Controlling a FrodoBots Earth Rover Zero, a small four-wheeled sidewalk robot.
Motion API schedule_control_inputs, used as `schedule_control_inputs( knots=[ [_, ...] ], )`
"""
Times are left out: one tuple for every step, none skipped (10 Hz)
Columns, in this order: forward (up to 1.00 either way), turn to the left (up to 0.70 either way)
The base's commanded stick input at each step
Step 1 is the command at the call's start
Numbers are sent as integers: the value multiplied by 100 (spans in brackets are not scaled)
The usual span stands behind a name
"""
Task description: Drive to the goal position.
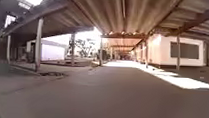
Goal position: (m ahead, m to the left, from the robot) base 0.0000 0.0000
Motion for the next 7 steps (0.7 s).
schedule_control_inputs(
  knots=[
    [70, 0],
    [70, 0],
    [70, 0],
    [70, 0],
    [70, 0],
    [70, 0],
    [70, 0]
  ],
)
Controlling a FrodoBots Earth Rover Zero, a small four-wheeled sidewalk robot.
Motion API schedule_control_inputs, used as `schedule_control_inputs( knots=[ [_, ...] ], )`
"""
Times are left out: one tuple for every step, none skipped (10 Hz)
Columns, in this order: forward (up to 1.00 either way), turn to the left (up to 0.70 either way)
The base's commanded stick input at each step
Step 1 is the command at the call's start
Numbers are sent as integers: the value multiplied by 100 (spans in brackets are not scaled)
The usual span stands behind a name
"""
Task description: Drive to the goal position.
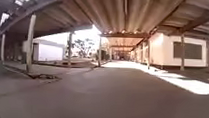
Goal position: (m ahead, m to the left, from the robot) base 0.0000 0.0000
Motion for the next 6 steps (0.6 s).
schedule_control_inputs(
  knots=[
    [70, 0],
    [70, 0],
    [70, 0],
    [70, 0],
    [70, 0],
    [70, 0]
  ],
)
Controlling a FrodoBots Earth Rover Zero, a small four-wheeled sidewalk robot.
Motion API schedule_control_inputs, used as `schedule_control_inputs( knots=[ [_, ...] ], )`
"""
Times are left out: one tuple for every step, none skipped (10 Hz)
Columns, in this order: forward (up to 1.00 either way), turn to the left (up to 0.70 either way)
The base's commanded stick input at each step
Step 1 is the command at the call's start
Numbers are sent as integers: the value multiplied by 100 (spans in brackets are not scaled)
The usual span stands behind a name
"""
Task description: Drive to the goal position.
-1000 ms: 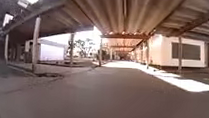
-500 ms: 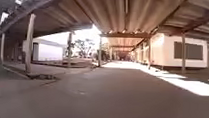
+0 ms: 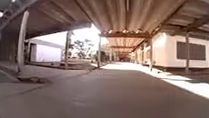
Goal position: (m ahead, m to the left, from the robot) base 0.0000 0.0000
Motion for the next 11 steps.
schedule_control_inputs(
  knots=[
    [70, 0],
    [70, 0],
    [70, 1],
    [70, 3],
    [70, 5],
    [70, 4],
    [70, 4],
    [70, 4],
    [70, 4],
    [70, 5],
    [70, 7]
  ],
)
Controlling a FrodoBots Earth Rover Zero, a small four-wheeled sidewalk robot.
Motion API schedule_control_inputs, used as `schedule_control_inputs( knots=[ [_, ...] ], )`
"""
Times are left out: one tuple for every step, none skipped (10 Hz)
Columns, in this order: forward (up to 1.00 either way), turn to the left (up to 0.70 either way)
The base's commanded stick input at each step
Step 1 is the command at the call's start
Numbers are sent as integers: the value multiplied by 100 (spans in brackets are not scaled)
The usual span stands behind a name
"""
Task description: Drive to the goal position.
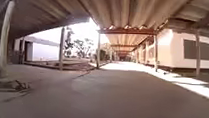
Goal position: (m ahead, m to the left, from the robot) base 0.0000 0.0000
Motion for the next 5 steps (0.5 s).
schedule_control_inputs(
  knots=[
    [70, 12],
    [70, 26],
    [70, 35],
    [70, 35],
    [70, 35]
  ],
)
